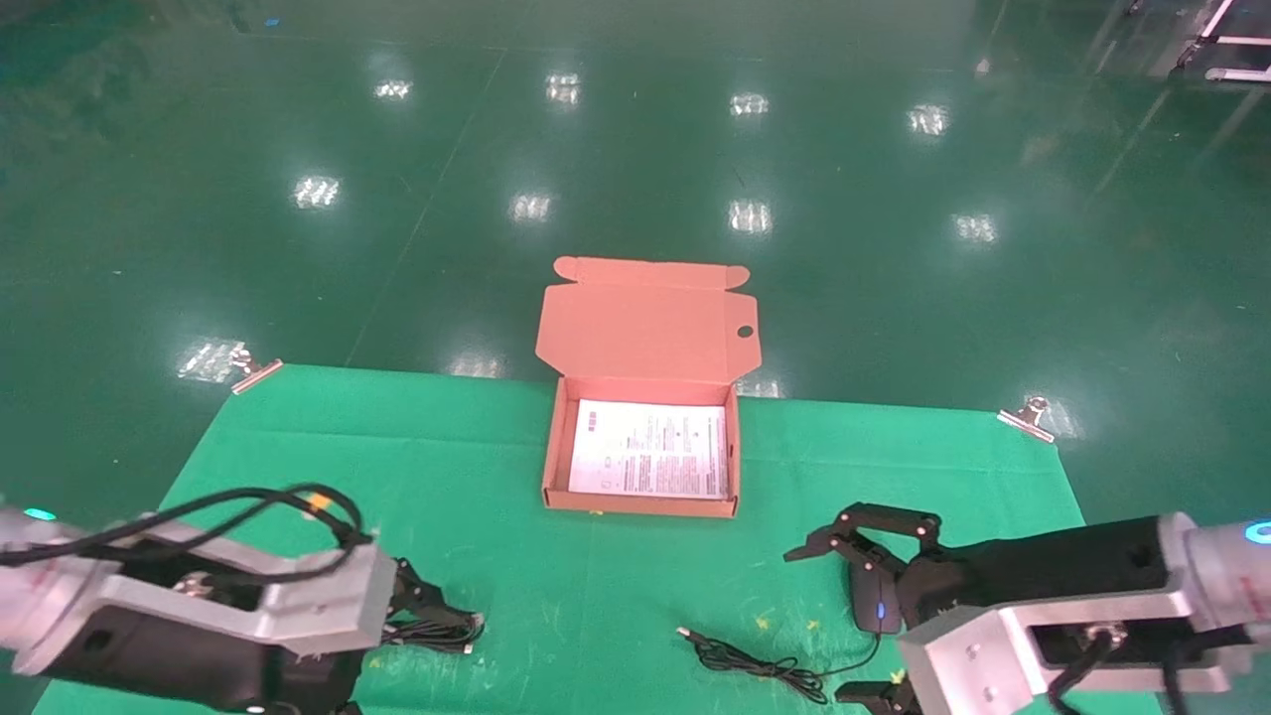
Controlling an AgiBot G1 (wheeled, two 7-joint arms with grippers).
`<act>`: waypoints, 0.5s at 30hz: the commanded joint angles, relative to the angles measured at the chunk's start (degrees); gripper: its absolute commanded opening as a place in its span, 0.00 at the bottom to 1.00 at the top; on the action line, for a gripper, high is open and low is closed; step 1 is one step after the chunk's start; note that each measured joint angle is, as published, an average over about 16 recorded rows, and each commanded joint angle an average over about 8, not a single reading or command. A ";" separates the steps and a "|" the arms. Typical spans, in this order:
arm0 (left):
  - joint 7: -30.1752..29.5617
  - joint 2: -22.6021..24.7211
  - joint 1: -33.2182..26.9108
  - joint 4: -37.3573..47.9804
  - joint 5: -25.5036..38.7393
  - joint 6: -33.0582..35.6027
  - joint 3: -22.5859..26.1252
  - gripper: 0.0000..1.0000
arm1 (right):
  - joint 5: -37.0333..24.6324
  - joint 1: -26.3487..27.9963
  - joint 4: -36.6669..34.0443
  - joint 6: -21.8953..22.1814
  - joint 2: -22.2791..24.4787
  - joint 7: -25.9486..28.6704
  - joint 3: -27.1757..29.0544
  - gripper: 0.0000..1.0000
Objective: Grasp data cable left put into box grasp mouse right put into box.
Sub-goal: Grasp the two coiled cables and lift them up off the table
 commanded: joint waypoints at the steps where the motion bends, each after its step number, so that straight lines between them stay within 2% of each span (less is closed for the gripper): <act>1: -0.62 1.07 -2.52 -0.34 3.54 0.18 3.38 1.00 | -2.67 0.68 0.01 0.31 -0.75 -2.20 -1.29 1.00; 7: -1.49 4.35 -6.75 0.17 12.86 -1.02 11.01 1.00 | -10.29 0.47 -0.04 2.83 -3.37 -5.28 -4.54 1.00; 15: -3.24 6.06 -5.90 0.09 22.60 -5.51 14.87 1.00 | -20.23 -1.95 -0.20 8.48 -6.37 -4.88 -7.72 1.00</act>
